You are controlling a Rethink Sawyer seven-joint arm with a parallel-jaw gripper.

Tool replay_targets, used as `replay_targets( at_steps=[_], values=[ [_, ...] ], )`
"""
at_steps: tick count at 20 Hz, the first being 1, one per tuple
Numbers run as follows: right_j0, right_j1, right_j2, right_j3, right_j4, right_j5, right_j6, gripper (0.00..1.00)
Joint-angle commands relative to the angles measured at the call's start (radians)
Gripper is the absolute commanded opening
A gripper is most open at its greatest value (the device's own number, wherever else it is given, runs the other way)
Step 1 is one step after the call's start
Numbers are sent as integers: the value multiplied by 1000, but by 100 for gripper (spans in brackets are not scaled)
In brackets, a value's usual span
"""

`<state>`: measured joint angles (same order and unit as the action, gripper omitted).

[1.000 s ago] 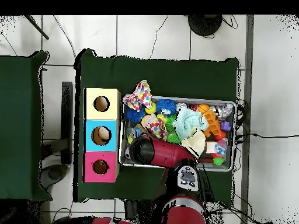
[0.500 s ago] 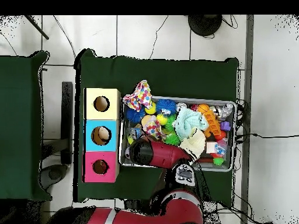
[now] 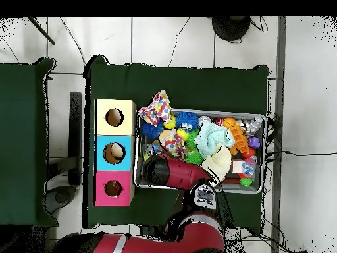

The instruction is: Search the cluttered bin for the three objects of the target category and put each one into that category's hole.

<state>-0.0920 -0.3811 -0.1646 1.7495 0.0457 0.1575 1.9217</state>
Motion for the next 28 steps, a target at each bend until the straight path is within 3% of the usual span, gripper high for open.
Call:
replay_targets(
  at_steps=[1, 3, 4, 10, 15, 19, 28],
  values=[
    [-33, 58, 125, -33, 55, 43, 152, 100],
    [-46, 62, 136, -35, 51, 67, 136, 100],
    [-52, 64, 141, -36, 49, 79, 128, 0],
    [-16, 77, 72, -77, 61, 128, 134, 0],
    [-80, -84, 86, -15, 70, 369, 94, 0],
    [-62, -146, 33, -62, 52, 485, 89, 0],
    [-91, -229, 47, -63, 27, 522, 84, 0]
  ],
)
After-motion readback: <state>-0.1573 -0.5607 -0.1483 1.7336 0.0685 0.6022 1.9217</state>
